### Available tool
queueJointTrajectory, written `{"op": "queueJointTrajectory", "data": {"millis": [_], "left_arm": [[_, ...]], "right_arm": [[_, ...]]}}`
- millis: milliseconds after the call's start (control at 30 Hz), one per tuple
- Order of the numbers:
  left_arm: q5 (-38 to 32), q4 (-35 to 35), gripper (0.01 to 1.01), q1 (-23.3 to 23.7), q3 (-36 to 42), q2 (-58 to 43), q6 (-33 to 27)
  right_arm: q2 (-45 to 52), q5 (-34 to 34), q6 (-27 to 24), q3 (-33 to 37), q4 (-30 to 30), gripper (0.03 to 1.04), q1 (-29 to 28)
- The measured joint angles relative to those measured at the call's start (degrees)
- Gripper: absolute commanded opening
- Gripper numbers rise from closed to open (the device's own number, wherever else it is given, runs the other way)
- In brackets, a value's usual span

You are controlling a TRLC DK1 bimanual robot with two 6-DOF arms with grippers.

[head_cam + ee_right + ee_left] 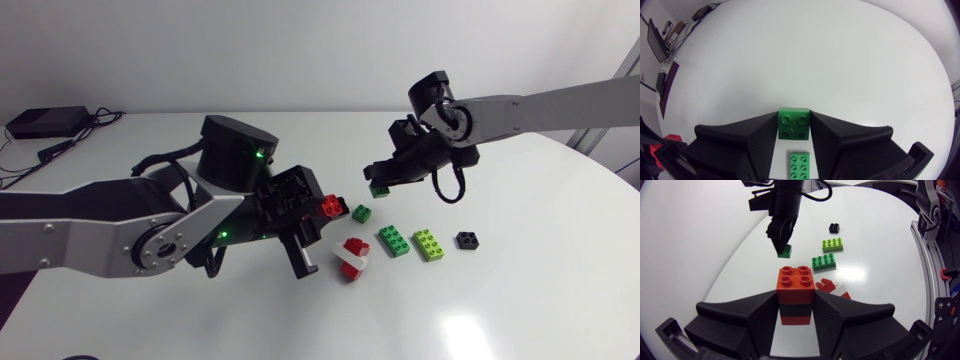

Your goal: Separate the duplo bricks

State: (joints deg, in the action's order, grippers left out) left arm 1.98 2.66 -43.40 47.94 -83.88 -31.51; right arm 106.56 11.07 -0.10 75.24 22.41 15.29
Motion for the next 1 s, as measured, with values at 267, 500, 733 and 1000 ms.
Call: {"op": "queueJointTrajectory", "data": {"millis": [267,500,733,1000], "left_arm": [[2.8,-1.81,0.336,2.75,0.0,0.11,-0.22],[4.72,-2.73,0.336,3.98,0.07,0.11,-0.22],[5.6,-3.15,0.336,4.09,0.48,0.11,-0.22],[5.77,-3.56,0.336,4.09,1.03,0.11,-0.2]], "right_arm": [[9.35,-3.45,-1.25,7.28,-0.09,0.36,-1.42],[12.57,-4.59,-1.51,8.17,0.02,0.37,-1.42],[12.92,-5.11,-2.54,8.55,0.31,0.4,-1.29],[12.94,-5.09,-2.58,8.55,1.64,0.71,-0.98]]}}
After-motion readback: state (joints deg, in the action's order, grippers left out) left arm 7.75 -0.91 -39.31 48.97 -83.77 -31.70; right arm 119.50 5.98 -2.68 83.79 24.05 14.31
